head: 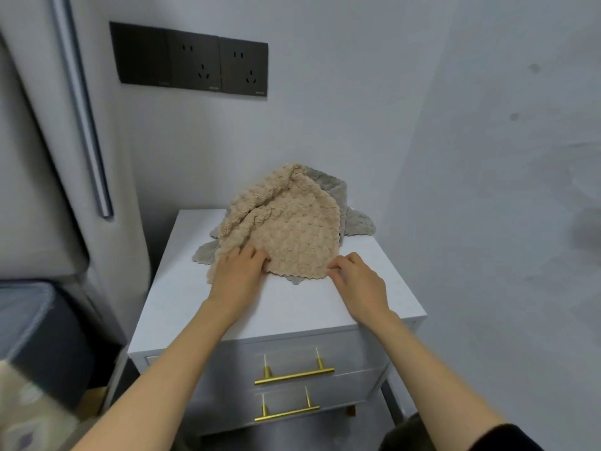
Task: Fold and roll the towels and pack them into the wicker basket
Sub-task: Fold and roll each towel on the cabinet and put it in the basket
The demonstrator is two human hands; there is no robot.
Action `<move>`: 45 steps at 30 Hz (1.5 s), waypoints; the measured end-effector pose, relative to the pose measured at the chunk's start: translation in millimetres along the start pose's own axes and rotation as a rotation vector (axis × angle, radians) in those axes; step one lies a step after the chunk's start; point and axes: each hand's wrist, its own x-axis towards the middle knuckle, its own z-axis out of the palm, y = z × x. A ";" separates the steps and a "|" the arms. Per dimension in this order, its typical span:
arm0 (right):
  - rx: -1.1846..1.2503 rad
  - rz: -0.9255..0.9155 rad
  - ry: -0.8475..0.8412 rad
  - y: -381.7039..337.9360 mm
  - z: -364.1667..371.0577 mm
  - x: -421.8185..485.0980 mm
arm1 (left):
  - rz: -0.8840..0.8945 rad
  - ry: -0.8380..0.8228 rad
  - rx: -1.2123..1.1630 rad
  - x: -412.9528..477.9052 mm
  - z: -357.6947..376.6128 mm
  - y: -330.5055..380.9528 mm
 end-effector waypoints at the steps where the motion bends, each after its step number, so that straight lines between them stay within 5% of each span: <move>1: 0.007 -0.004 0.009 0.4 -0.1 0.7 | -0.001 0.015 0.014 0.5 0.4 0.0; 5: 0.115 -0.002 0.081 -2.2 -9.6 1.6 | -0.042 0.049 0.039 3.7 -6.4 4.6; 12: 0.463 -0.002 0.204 -11.4 -49.8 -9.4 | -0.059 0.197 -0.274 -7.8 -52.1 28.7; 22: 0.542 0.039 0.053 -3.2 -78.7 -43.6 | -0.008 -0.141 -0.514 -43.6 -72.4 46.2; 27: 0.341 0.038 -0.256 11.3 -72.4 -47.3 | 0.007 -0.433 -0.438 -46.7 -62.3 42.5; 31: 0.322 0.076 -0.344 11.7 -69.7 -44.7 | -0.102 -0.332 -0.427 -42.1 -64.6 36.0; 37: 0.253 0.252 -0.137 20.2 -57.2 -25.3 | -0.289 -0.165 -0.219 -33.4 -55.9 3.8; 45: 0.360 0.429 -0.396 8.8 -50.7 -16.0 | -0.598 -0.334 -0.049 -22.8 -40.6 -16.1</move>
